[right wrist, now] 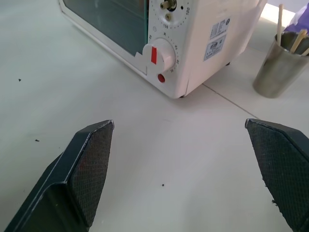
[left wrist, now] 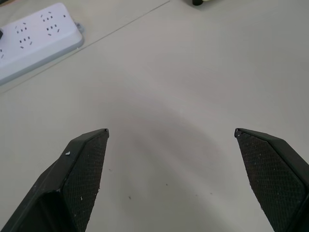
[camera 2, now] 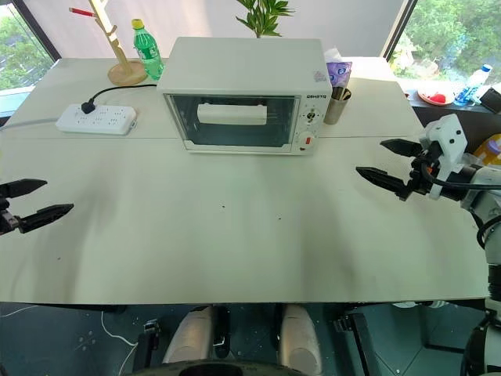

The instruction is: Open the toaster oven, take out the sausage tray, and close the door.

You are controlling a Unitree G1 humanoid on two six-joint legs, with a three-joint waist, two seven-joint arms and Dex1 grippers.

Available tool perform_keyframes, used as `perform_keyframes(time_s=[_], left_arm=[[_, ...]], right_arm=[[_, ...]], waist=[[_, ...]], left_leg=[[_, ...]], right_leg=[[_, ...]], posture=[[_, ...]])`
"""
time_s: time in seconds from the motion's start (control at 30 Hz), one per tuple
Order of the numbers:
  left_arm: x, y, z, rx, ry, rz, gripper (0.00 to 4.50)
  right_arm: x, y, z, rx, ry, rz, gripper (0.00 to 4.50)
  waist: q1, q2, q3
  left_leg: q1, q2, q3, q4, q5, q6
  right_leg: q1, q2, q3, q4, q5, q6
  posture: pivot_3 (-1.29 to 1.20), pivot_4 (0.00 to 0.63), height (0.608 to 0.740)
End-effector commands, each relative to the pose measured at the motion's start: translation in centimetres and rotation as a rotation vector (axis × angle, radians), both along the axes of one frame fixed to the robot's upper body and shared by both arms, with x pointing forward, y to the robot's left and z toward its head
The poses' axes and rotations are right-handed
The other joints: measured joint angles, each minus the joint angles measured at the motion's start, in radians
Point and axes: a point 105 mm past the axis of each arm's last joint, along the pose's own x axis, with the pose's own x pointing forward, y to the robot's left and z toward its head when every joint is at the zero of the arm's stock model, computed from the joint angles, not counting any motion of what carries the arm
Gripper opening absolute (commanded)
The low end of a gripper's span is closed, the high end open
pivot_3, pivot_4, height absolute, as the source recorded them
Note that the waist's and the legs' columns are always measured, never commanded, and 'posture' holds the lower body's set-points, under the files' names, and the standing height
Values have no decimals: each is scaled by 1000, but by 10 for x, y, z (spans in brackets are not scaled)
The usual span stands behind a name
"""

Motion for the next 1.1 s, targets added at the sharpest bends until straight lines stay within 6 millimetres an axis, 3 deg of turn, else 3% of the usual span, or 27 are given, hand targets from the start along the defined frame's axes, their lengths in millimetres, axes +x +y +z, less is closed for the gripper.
perform_keyframes(time_s=[0.03, 0.33, 0.5, 0.67, 0.77, 0.83, 0.97, 1.1], left_arm=[[-3, 2, 15, 35, -41, -9, 4443], [7, 3, 23, -21, -87, 27, 4443], [15, -13, 32, -77, -117, -21, 4443], [26, -56, 51, -197, -158, -142, 4443], [30, -105, 62, -274, -139, -336, 4443], [32, -126, 64, -269, -115, -432, 4443], [37, -153, 69, -251, -85, -570, 4443], [42, -163, 71, -229, -68, -634, 4443]], right_arm=[[-1, 3, 12, -25, -46, 22, 4500], [-4, 5, 9, -17, -33, 17, 4500], [-2, 13, 12, -6, -47, 21, 4500], [-2, 40, 23, 48, -52, 113, 4500], [2, 79, 29, 68, -49, 226, 4500], [6, 97, 32, 82, -47, 274, 4500], [21, 124, 31, 101, -46, 312, 4500], [32, 140, 27, 100, -36, 336, 4500]], waist=[[0, 0, 0], [0, 0, 0], [0, 0, 0], [1, 0, 0], [0, 0, 0], [-2, -1, 0], [-2, 0, 0], [-3, -1, 0]], left_leg=[[0, 0, 0, 0, 0, 0], [0, 0, 1, 0, 0, 0], [0, 0, 1, 0, 0, 0], [0, 0, 1, 0, 0, 0], [0, -1, 0, 1, 0, 0], [0, -1, 0, 1, 1, 0], [0, -1, -1, 1, 1, -1], [0, -1, -1, 1, 1, -1]], right_leg=[[0, 0, 0, 0, 0, 0], [0, 0, 0, 0, 0, 0], [0, 0, 0, 0, 0, 0], [1, 0, 0, 1, 2, 4], [1, 0, 0, 1, 3, 4], [2, 1, 0, 1, 3, 4], [1, 3, 0, 2, 3, 4], [1, 4, 0, 2, 3, 4]], posture=[[0, 150, 722], [0, 150, 722], [0, 150, 722], [0, 150, 722], [0, 150, 722], [0, 150, 722], [0, 150, 722], [0, 150, 722]])
